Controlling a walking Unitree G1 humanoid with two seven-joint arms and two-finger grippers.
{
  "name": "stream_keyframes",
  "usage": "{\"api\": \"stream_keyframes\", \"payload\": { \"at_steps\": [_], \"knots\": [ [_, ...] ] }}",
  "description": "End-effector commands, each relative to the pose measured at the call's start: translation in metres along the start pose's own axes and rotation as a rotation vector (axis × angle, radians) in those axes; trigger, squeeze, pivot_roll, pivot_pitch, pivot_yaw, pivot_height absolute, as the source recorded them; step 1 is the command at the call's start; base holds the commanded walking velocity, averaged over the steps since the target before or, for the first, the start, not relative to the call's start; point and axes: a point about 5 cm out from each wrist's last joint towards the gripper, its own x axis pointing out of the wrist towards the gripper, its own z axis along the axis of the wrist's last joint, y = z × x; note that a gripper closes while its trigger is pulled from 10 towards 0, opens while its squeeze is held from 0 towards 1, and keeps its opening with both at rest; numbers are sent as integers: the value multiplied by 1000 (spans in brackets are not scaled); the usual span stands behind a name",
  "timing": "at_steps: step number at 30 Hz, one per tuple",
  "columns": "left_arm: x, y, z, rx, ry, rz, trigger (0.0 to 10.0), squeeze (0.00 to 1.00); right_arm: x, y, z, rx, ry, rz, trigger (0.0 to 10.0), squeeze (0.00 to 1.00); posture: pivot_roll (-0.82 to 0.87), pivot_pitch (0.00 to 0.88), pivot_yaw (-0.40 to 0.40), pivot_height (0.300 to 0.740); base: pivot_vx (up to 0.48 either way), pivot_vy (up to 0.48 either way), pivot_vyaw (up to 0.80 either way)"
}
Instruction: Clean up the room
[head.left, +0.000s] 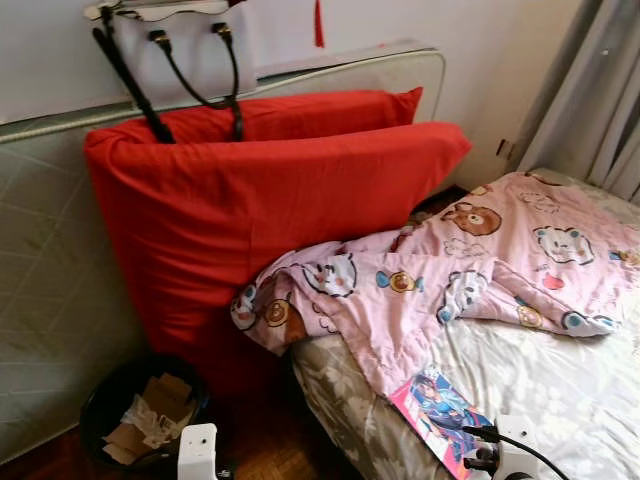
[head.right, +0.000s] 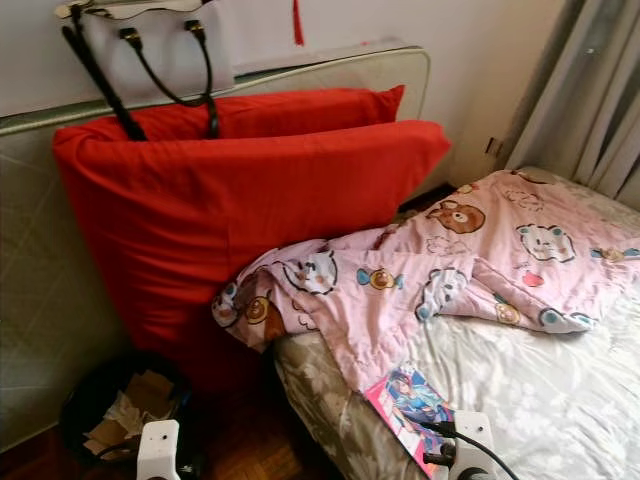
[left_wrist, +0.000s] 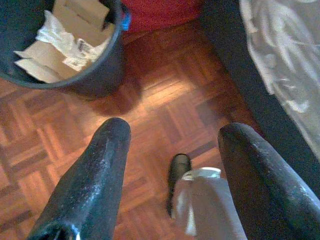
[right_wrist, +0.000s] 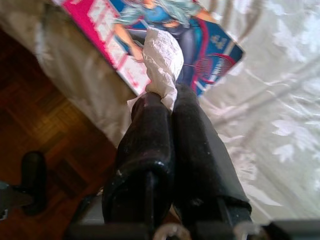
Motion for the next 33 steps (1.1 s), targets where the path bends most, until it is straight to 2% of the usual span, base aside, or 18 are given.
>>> {"api": "stream_keyframes", "payload": {
  "at_steps": [1, 7, 33],
  "knots": [
    [0, -3, -3, 2, 22, -13, 10000, 0, -1, -5, 1, -13, -6, -8, 10000, 0, 15, 0, -48, 740, 0, 382, 0],
    [-1, 1, -7, 4, 34, -6, 10000, 0, -1, -9, 3, -6, -18, -19, 10000, 0, 15, 0, -46, 740, 0, 382, 739],
    [-2, 3, -9, 3, 55, -6, 10000, 0, -1, -8, 3, 3, -12, -13, 10000, 0, 14, 12, -45, 740, 0, 381, 0]
  ]
}}
